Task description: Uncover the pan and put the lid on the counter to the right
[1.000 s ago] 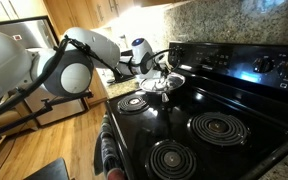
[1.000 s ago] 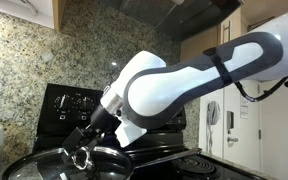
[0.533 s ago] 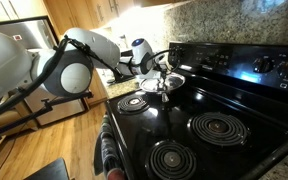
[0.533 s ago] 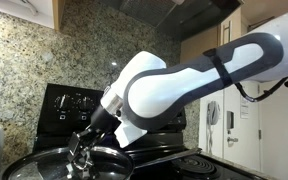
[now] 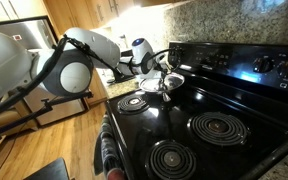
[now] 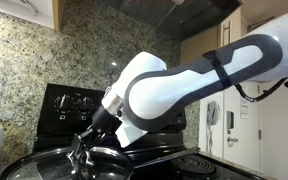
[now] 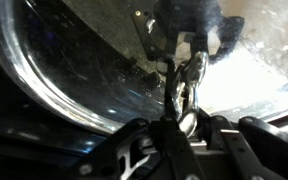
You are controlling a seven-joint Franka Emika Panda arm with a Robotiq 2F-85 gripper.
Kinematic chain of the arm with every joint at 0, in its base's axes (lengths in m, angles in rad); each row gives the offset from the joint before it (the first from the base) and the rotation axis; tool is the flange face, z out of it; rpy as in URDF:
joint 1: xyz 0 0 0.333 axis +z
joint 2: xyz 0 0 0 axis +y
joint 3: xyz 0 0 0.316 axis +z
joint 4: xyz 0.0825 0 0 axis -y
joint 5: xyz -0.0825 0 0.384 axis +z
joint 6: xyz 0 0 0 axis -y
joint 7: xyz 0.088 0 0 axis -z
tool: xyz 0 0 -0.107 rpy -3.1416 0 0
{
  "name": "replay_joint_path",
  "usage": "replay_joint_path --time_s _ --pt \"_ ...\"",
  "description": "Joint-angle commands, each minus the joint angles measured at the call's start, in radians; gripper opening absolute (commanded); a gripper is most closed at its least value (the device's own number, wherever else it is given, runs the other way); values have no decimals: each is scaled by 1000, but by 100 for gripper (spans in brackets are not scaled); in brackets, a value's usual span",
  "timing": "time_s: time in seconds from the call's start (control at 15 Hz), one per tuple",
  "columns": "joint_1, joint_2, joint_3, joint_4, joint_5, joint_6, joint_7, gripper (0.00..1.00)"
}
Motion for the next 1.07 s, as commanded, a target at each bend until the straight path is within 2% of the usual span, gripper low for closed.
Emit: replay_joint_path --time_s 0.0,1.0 --pt "24 4 -26 36 -13 -28 19 4" --pt "76 -26 -131 31 -16 -36 40 4"
